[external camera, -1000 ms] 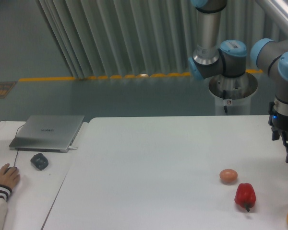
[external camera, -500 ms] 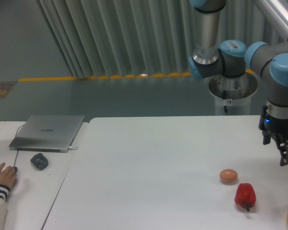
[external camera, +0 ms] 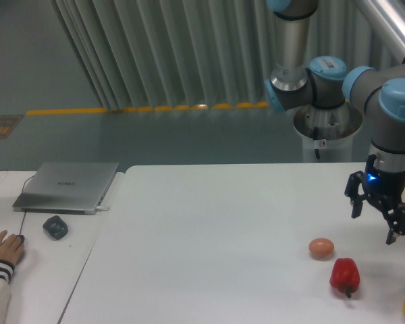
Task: Place the yellow pepper in a basket
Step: 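Move the gripper down toward the yellow bell pepper at the table edge, then lower the open gripper around the yellow pepper and close it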
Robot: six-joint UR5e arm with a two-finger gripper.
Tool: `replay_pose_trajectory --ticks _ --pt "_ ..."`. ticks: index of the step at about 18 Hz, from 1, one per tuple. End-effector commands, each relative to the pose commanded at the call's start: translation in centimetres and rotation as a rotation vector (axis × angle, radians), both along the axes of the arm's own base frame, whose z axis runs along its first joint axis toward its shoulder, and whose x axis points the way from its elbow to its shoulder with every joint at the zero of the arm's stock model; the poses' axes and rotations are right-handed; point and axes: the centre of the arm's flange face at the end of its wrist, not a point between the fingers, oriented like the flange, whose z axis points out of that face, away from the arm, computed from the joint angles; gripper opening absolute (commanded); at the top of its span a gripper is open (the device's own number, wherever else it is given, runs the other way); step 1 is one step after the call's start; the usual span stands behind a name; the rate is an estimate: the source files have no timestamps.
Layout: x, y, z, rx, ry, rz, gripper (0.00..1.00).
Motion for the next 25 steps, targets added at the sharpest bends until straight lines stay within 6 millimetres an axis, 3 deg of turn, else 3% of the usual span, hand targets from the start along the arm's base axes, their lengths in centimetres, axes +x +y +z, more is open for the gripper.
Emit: replay_pose_trajectory --ticks 3,6,7,11,15,17,25 --pt "1.3 2.0 -0.7 0.016 0.014 0.036 1.00" --pt "1.3 2.5 -2.3 -0.068 0.042 0.126 1.00" --pt "1.3 2.7 -2.1 -0.071 0.062 0.128 1.00" --pt "-0.8 3.0 -1.1 -0.087 0.159 0.037 1.00" --pt "-3.7 2.9 -1.6 -0.183 0.289 -0.086 1.00" --pt "-5.5 2.6 -2.5 -0.178 0.298 -0.065 1.00" --pt "-8.2 3.2 -6.1 -0.190 0.291 -0.062 1.00"
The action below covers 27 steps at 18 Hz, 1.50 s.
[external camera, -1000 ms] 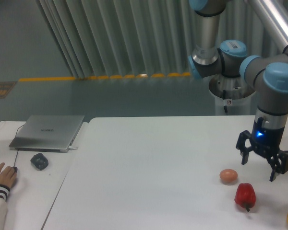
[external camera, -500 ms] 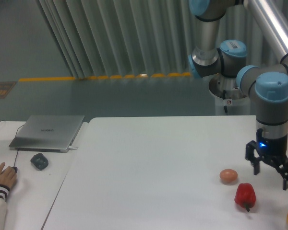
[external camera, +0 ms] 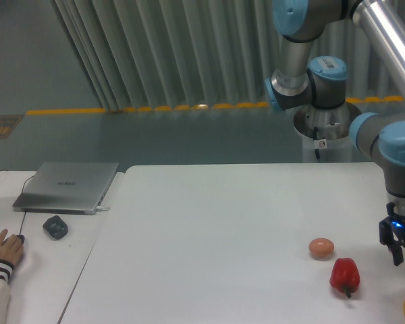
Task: Place the yellow pepper in a basket
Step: 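Lower the open gripper around the yellow pepper and close it, then lift the yellow pepper and carry it away from the table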
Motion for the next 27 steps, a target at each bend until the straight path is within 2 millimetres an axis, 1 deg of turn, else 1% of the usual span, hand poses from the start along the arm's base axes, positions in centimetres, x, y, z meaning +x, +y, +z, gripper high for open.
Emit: replay_pose_trajectory --ticks 2,5,6,8,19,20,21,22,23,24,25,27 --pt "0.0 0.0 -1.5 -0.013 -0.024 0.008 1.00" --pt "0.4 -0.3 -2.9 -0.027 -0.049 0.020 1.00" --pt "0.5 -0.5 -3.8 -0.035 -0.063 0.032 1.00" --pt "0.0 -1.1 -4.5 -0.033 -0.078 0.076 1.00" --pt "0.1 -1.2 -4.9 -0.023 -0.094 0.122 1.00" --pt "0.1 -1.2 -4.9 -0.022 -0.094 0.124 0.99" --pt "0.1 -1.2 -4.9 -0.022 -0.094 0.127 0.89" --pt "0.3 -1.2 -4.7 -0.019 -0.094 0.134 0.77" --pt "0.3 -1.2 -4.6 -0.017 -0.094 0.139 0.69" --pt "0.5 -1.1 -4.6 -0.015 -0.096 0.136 0.65" --pt "0.5 -1.1 -4.3 -0.009 -0.098 0.135 0.59" --pt "0.8 -1.1 -3.8 0.008 -0.120 0.131 0.52"
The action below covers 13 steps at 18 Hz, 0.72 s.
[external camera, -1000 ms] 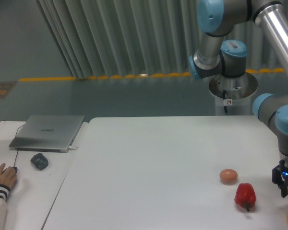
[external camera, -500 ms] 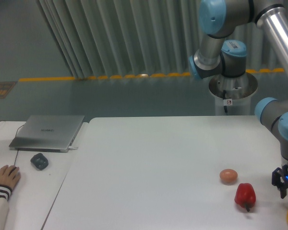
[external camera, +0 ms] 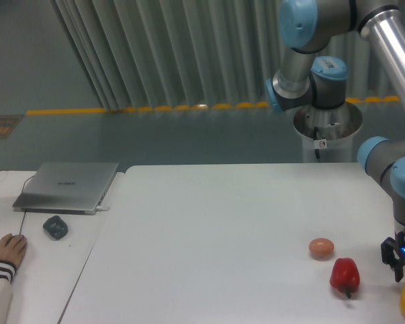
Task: Place the yellow pepper in a basket
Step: 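Lift the yellow pepper and carry it away from the table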
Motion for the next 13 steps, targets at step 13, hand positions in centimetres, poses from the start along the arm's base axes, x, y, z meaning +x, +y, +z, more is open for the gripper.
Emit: replay_pose_trajectory --ticks 13 --pt "2.0 -3.9 6.9 -0.088 -0.090 -0.199 0.53"
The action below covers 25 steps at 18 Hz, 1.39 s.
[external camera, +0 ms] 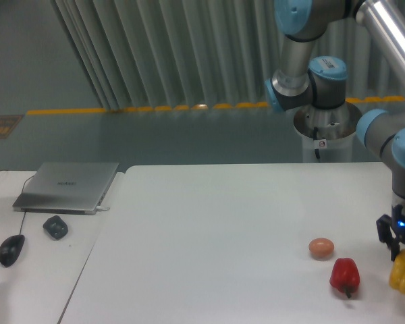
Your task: Place the yellow pepper in a basket
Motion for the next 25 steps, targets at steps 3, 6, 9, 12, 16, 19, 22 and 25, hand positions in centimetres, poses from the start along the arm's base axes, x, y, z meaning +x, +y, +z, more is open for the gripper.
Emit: replay_pose_trajectory --ticks 3,6,9,12,16,19,22,25 --pt "-0.5 -2.1 0.4 -0.038 -0.045 -0.118 0.53" --pt "-2.0 -5.0 0.8 -0.058 -0.079 -0.291 0.53" --pt "-3.4 -7.5 1.4 -0.061 -0.089 -0.376 0.53" --pt "-3.4 -9.1 3.3 -0.066 -0.102 -0.386 0.53" --pt "-4.6 -11.5 4.4 -0.079 -0.100 -0.462 0.53" --pt "-6.0 -13.2 4.6 -0.086 -0.089 -0.553 0.53" --pt "-8.1 -14.5 4.8 -0.105 -0.049 -0.605 0.53" --pt "-9.6 -15.1 4.0 -0.117 -0.021 -0.622 0.53"
